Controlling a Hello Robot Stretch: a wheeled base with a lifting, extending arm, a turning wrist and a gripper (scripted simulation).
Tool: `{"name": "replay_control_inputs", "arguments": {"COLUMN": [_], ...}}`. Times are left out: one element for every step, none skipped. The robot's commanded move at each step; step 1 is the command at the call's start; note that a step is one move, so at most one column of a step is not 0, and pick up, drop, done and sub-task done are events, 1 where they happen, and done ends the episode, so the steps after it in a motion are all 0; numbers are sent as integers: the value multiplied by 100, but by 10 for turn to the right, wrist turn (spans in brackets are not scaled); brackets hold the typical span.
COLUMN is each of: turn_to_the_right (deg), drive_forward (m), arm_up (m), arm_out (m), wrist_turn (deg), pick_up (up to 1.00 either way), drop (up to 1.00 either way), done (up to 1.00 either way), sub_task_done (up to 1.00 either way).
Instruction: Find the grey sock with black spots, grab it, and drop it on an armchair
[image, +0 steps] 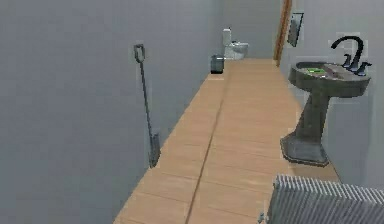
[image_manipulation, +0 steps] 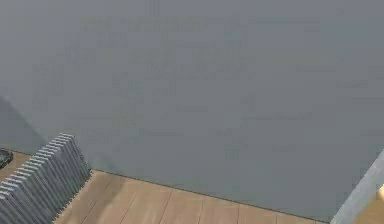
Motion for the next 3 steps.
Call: {"name": "replay_control_inputs", "arguments": {"turn_to_the_right": [0, 150, 0], "drive_forward": [85, 0, 60], "arm_up": [0, 0, 0], "arm_out": [0, 0, 0], "wrist_turn": [0, 0, 0], "pick_up": [0, 0, 0], "drop": [0, 0, 0], "done": [0, 0, 0], "sub_task_done": [0, 0, 0]}}
